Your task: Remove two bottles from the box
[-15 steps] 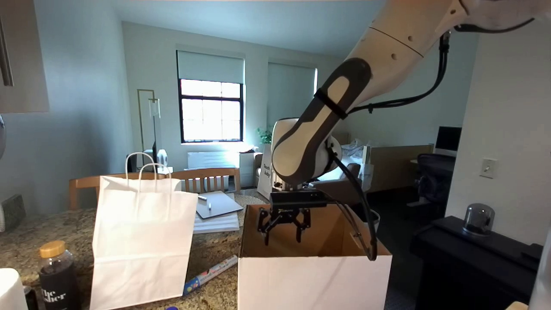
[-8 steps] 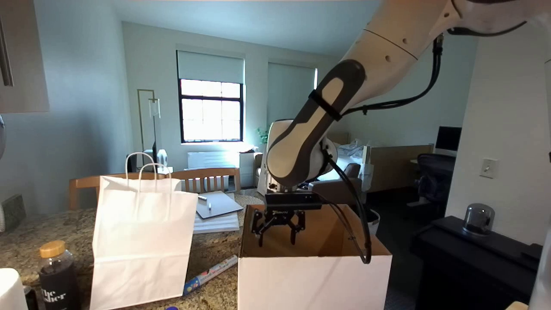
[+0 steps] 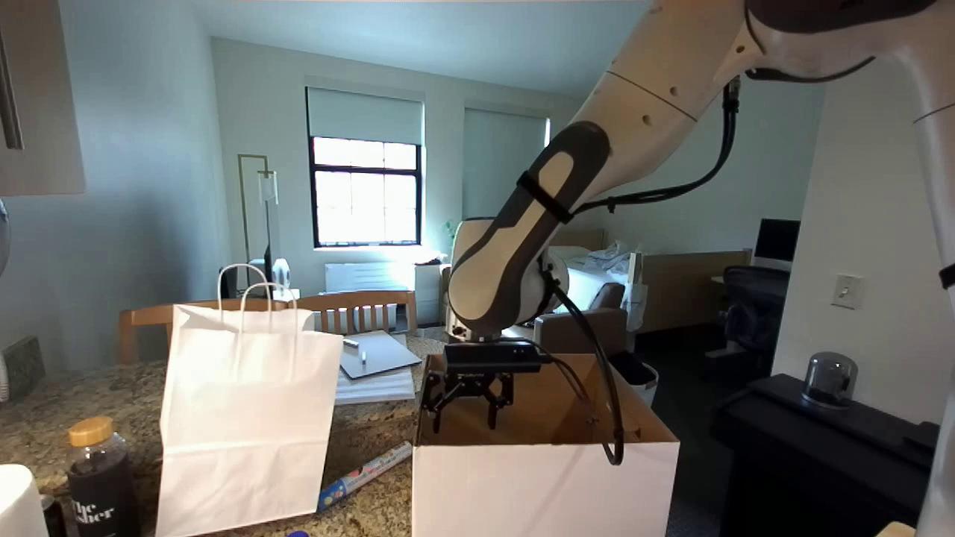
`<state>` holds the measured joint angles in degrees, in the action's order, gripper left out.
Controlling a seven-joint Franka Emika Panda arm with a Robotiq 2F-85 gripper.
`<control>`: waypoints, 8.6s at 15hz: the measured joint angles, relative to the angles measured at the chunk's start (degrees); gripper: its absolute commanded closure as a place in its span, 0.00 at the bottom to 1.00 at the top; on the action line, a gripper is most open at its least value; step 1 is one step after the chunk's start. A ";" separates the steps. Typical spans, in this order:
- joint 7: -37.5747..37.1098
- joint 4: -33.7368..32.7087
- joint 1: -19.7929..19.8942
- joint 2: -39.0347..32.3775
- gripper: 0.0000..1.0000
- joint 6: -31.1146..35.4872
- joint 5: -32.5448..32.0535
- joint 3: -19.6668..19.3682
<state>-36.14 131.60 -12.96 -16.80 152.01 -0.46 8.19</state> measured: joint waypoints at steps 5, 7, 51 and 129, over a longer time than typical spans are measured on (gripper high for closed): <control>0.00 -0.22 -1.44 -0.58 0.00 1.24 0.03 0.08; 0.00 -0.18 -1.76 -0.57 0.00 1.26 0.03 0.06; 2.34 10.07 -1.36 3.46 0.00 3.97 5.66 -1.62; 9.91 5.66 -1.32 -2.91 0.00 3.66 11.94 -0.75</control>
<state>-26.23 137.26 -14.28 -19.71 155.67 11.48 7.44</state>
